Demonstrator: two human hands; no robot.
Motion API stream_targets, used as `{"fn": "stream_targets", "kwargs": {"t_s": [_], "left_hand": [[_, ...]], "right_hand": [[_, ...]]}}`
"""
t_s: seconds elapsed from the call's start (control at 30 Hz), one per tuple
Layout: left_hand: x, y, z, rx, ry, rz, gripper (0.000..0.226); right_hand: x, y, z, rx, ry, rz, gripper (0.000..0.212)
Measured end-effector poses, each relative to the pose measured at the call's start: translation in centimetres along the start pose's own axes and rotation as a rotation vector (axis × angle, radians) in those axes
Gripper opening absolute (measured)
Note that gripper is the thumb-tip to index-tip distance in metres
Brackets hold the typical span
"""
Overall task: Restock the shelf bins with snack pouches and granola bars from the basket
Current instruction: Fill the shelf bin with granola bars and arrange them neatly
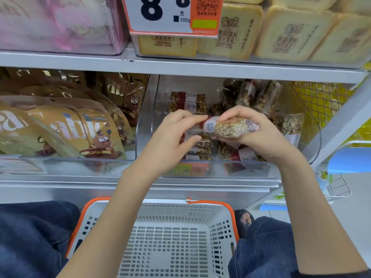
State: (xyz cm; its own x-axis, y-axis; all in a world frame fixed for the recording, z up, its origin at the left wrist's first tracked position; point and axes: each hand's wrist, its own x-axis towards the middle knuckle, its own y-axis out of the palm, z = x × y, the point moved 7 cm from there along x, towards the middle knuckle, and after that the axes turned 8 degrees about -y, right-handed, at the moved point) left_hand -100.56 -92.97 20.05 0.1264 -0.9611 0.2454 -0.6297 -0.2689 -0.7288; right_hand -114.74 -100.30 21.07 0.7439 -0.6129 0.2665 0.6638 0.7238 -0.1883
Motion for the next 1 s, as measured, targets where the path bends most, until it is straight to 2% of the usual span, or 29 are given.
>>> {"fn": "stream_targets", "kwargs": {"t_s": [0.07, 0.1, 0.17, 0.23, 0.3, 0.37, 0.43, 0.5, 0.57, 0.63, 0.73, 0.83, 0.9, 1.0], "left_hand": [[0.2, 0.0, -0.2, 0.071, 0.025, 0.092, 0.050], [0.3, 0.3, -0.2, 0.089, 0.017, 0.197, 0.053], [0.4, 1.4, 0.2, 0.088, -0.051, 0.434, 0.058], [0.2, 2.5, 0.9, 0.130, -0.142, 0.542, 0.057], [0.2, 3.0, 1.5, 0.246, -0.173, 0.484, 0.054], [0.4, 2.9, 1.8, 0.326, -0.179, 0.376, 0.050], [0.8, 2.7, 2.1, 0.348, -0.197, 0.327, 0.047], [1.3, 2.8, 2.6, 0.367, -0.212, 0.334, 0.039], [1.6, 3.0, 2.9, 0.365, -0.241, 0.378, 0.031], [1.5, 3.2, 2.9, 0.308, -0.260, 0.420, 0.025], [0.9, 3.2, 2.5, 0.240, -0.259, 0.397, 0.017], [0.5, 3.2, 2.4, 0.334, -0.245, 0.349, 0.021], [0.4, 3.4, 2.4, 0.368, -0.226, 0.328, 0.027], [0.6, 3.4, 2.5, 0.337, -0.160, 0.225, 0.027]], "right_hand": [[0.0, 0.2, -0.8, 0.076, 0.082, 0.037, 0.043], [0.0, 0.4, -1.2, 0.075, 0.107, 0.055, 0.042], [0.1, 1.0, -1.9, 0.070, 0.165, 0.091, 0.034], [0.0, 1.1, -2.7, 0.048, 0.264, 0.085, 0.038], [-0.3, -0.1, -3.2, -0.031, 0.333, 0.006, 0.047], [-0.4, -1.4, -3.1, -0.174, 0.346, -0.059, 0.045], [-0.4, -1.1, -3.2, -0.337, 0.358, 0.007, 0.033], [-0.3, 0.5, -3.7, -0.483, 0.352, 0.146, 0.016], [0.0, 1.9, -4.6, -0.572, 0.347, 0.218, 0.017], [0.3, 2.7, -5.2, -0.574, 0.350, 0.224, 0.019], [1.1, 3.1, -6.0, -0.592, 0.346, 0.251, 0.019], [1.4, 3.6, -6.2, -0.687, 0.352, 0.298, 0.018], [1.1, 2.8, -5.1, -0.856, 0.333, 0.237, 0.013], [-0.2, -1.1, -1.3, -1.036, 0.252, -0.066, 0.022]]}}
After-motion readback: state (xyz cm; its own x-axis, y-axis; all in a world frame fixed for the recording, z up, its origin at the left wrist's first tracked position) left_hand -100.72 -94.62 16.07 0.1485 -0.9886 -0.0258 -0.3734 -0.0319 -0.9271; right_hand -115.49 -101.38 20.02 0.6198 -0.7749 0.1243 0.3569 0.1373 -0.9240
